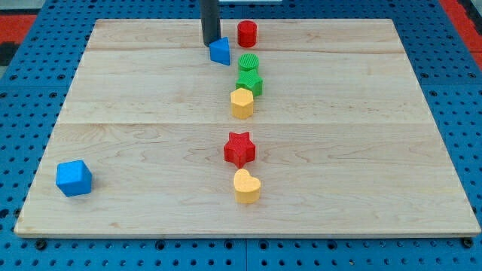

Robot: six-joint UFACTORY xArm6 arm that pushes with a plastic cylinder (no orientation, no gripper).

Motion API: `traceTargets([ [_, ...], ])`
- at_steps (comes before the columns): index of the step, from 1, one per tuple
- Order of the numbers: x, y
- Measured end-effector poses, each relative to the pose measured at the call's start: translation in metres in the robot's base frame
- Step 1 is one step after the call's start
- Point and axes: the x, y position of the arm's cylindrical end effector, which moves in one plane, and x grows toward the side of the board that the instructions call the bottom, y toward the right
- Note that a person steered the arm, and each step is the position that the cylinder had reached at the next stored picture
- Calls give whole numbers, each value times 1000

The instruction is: Move the blue triangle to the bottom of the red circle

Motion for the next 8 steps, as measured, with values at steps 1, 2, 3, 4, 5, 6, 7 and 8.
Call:
traceTargets([
  [1, 10, 1],
  [2, 11, -16],
  [3, 24, -16],
  [4, 33, -16],
  [5, 44, -16],
  [6, 47, -4],
  [7, 47, 10],
  [8, 47, 18],
])
